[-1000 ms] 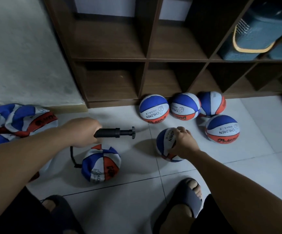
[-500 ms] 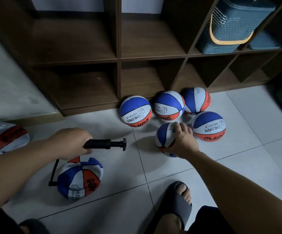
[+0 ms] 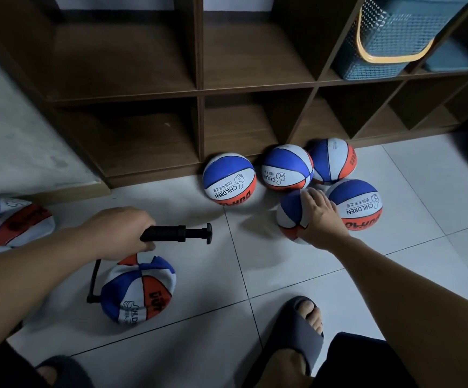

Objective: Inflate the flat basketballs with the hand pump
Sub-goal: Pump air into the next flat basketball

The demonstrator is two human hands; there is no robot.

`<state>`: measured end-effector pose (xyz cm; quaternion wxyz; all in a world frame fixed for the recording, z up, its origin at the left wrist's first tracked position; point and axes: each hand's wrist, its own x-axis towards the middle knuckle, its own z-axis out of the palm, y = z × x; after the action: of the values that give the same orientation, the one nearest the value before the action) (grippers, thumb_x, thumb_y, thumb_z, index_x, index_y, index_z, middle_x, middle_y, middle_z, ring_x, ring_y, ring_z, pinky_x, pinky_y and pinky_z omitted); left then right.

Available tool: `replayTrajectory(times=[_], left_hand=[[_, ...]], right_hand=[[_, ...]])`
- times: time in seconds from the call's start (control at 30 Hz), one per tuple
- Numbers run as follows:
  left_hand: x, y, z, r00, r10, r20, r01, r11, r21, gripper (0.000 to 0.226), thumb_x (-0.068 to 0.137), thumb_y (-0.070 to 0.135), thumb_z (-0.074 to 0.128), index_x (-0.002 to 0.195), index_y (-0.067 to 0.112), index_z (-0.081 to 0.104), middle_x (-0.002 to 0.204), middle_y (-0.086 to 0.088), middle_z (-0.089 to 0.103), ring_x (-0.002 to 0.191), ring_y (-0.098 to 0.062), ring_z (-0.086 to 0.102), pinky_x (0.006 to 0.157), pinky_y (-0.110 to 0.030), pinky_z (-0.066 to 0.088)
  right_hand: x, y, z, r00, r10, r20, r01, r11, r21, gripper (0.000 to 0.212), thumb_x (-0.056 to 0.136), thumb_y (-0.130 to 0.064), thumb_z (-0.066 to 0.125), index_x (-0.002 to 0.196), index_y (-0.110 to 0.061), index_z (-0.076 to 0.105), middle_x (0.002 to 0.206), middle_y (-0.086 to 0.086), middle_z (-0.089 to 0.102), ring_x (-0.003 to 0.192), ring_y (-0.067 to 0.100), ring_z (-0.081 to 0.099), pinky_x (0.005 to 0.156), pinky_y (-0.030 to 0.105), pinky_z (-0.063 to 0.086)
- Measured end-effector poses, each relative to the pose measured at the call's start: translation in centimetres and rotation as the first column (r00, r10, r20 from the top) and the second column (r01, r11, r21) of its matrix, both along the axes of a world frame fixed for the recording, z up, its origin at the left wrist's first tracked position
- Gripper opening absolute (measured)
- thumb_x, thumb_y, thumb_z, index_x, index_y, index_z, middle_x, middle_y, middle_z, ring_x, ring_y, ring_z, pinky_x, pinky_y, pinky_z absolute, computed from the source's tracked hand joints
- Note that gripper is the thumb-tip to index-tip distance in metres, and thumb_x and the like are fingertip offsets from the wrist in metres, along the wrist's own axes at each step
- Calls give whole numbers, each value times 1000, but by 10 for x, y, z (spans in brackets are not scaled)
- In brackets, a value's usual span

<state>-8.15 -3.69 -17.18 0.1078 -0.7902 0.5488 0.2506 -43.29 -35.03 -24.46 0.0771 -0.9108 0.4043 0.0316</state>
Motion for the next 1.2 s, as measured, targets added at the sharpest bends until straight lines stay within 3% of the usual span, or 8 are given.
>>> replayTrajectory(times=[0.17, 0.27, 0.33, 0.43, 0.53, 0.67, 0.9, 1.2], left_hand=[[1, 6, 7, 1000, 14, 19, -14, 1000, -2, 27, 93, 50, 76, 79, 32, 62, 74, 6, 66, 65, -10, 65, 64, -32, 52], [3, 9, 13, 999, 41, 9, -41, 999, -11, 24, 94, 49, 76, 81, 33, 63, 76, 6, 67, 69, -11, 66, 67, -33, 54], [3, 12, 17, 998, 56, -1, -56, 998, -4, 24, 94, 48, 76, 82, 32, 63, 76, 6, 68, 70, -12, 66, 67, -34, 53], [3, 19, 22, 996, 87, -13, -87, 996, -3, 23, 95, 47, 75, 84, 30, 64, 78, 4, 69, 69, -13, 67, 65, -33, 51], [4, 31, 27, 994, 113, -14, -113, 993, -36, 20, 96, 46, 75, 86, 32, 64, 79, 6, 68, 70, -12, 66, 62, -31, 50], [8, 58, 35, 991, 137, -11, -137, 990, -31, 22, 97, 49, 73, 88, 34, 60, 82, 7, 67, 72, -12, 65, 64, -32, 51], [3, 106, 28, 965, 234, -118, -244, 967, -77, 26, 93, 50, 76, 80, 30, 65, 79, 5, 69, 72, -18, 67, 70, -37, 59], [17, 158, 18, 970, 243, -27, -245, 961, -127, 32, 98, 61, 65, 82, 35, 58, 81, 8, 64, 72, -13, 64, 64, -32, 53]], right_hand=[[10, 8, 18, 999, -25, 21, 26, 1000, -13, 98, 73, -49, 78, 157, -15, 40, 161, 14, 41, 150, 38, 37, 123, 55, 34], [38, 36, 31, 969, -5, 247, -6, 999, 43, 61, 84, -39, 77, 138, -12, 65, 138, 11, 63, 123, 33, 60, 104, 41, 49], [64, 71, 48, 920, -64, 386, -29, 973, 229, 34, 95, -36, 74, 122, -16, 74, 117, 3, 72, 106, 23, 69, 92, 31, 53], [106, 128, 70, 878, -238, 415, -49, 819, 572, 35, 102, -55, 64, 117, -26, 76, 106, -8, 77, 96, 7, 72, 92, 33, 60], [135, 179, 79, 857, -358, 370, -107, 579, 808, 40, 104, -64, 54, 115, -30, 71, 113, -3, 75, 96, 19, 77, 92, 50, 64], [159, 222, 86, 775, -524, 353, -175, 359, 917, 47, 108, -57, 50, 121, -15, 68, 106, 16, 72, 79, 30, 73, 74, 45, 65], [193, 261, 78, 853, -359, 380, -48, 670, 740, 41, 105, -55, 55, 92, -18, 64, 72, 3, 63, 66, 20, 61, 64, 43, 56], [173, 216, 72, 839, -453, 302, 44, 609, 792, 29, 103, -23, 52, 84, -1, 52, 68, 10, 42, 61, 23, 39, 50, 33, 32]])
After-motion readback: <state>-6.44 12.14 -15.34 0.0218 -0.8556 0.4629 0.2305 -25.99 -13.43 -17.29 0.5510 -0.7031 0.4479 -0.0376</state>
